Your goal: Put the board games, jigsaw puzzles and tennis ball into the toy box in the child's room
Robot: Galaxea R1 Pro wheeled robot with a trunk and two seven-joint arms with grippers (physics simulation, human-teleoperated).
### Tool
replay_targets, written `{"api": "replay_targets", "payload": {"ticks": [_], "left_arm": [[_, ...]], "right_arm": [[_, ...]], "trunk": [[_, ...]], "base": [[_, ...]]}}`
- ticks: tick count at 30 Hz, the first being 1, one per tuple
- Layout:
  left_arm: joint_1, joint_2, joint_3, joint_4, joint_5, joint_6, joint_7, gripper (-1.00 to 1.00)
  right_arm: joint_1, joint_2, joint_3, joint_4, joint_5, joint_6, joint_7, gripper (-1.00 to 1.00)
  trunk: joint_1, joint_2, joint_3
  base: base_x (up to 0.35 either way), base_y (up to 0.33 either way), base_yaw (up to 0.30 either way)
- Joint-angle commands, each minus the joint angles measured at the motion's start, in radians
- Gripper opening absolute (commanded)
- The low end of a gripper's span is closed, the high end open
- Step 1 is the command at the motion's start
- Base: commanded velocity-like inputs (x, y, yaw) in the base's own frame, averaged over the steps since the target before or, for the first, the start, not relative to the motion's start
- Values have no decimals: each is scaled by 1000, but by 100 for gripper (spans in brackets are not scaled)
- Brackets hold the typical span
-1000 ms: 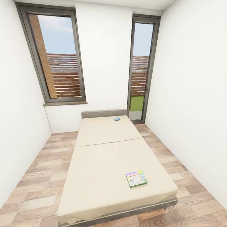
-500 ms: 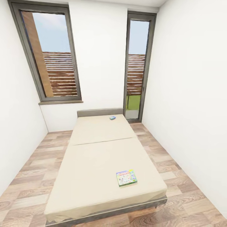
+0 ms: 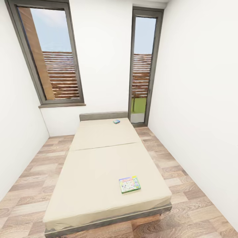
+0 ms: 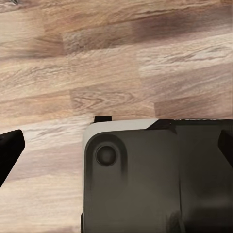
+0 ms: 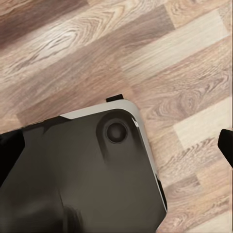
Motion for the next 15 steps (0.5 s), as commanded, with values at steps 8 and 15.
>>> {"api": "replay_targets", "payload": {"ticks": [8, 15], "left_arm": [[-1, 1, -38, 2, 1, -3, 1, 100], [-1, 1, -59, 3, 2, -3, 1, 100]], "right_arm": [[0, 0, 0, -1, -6, -7, 0, 100], [0, 2, 1, -2, -4, -13, 0, 100]], "trunk": [[1, -2, -15], [1, -2, -22]], "base": [[0, -250, 0], [0, -298, 0]]}}
